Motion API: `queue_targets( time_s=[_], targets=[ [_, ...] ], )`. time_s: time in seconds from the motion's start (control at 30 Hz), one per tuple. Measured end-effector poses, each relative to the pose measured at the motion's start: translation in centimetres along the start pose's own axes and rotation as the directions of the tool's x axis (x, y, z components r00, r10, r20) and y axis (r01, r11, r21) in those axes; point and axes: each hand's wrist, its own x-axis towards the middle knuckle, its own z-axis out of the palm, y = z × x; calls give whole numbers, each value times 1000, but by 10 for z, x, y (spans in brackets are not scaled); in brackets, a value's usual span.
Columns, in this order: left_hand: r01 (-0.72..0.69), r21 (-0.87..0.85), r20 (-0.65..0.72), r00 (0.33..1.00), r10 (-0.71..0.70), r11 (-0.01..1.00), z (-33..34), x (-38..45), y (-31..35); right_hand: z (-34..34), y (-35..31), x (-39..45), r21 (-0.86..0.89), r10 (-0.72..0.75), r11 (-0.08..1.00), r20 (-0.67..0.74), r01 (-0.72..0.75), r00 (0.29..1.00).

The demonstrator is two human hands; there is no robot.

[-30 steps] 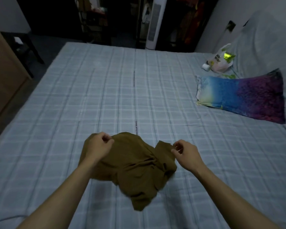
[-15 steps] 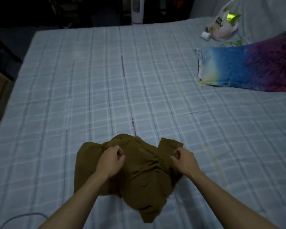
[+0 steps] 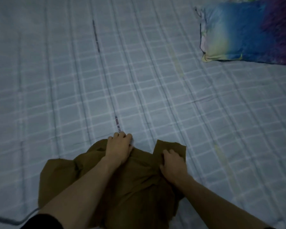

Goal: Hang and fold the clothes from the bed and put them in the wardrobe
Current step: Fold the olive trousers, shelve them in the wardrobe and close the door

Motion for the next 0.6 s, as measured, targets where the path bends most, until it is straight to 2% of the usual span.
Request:
queue_targets(
  time_s=[0.17, 0.37, 0.5, 0.6],
  targets=[
    [-19, 164, 130, 992, -3, 986, 8, 20, 7, 8, 7, 17, -8, -54, 998, 73, 55, 996],
    [38, 302, 276, 953, -126, 952, -6, 12, 8, 14, -7, 21, -42, -116, 992, 92, 121, 989],
    [63, 237, 317, 938, -139, 969, -21, -16, 3, 10, -20, 15, -53, -156, 985, 117, 163, 981],
    [77, 110, 242, 965, -102, 991, -43, -45, 0, 0, -29, 4, -58, -190, 979, 113, 198, 975]
  ],
)
